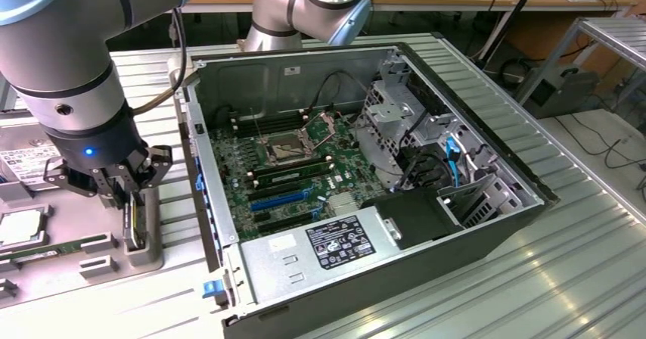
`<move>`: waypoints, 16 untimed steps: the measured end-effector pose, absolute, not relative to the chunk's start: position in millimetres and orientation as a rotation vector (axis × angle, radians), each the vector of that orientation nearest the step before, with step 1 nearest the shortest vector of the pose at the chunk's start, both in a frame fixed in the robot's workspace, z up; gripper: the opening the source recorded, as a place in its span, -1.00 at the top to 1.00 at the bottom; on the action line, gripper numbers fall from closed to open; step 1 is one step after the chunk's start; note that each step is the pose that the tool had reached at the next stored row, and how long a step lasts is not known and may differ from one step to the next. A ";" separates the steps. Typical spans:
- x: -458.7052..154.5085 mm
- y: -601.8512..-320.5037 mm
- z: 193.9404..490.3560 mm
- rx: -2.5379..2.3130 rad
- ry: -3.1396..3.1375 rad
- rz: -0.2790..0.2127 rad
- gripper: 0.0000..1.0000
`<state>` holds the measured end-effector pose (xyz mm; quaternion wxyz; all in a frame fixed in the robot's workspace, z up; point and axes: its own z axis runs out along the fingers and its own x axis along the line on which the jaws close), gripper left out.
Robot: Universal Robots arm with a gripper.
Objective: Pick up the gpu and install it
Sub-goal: 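Pick up the gpu and move the gpu toward the slot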
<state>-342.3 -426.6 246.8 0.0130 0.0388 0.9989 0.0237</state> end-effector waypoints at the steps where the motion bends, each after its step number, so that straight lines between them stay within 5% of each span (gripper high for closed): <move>1: -342.3 -426.6 246.8 0.121 3.112 0.074 0.47; 16: -342.3 -426.6 246.8 0.121 3.112 0.074 0.47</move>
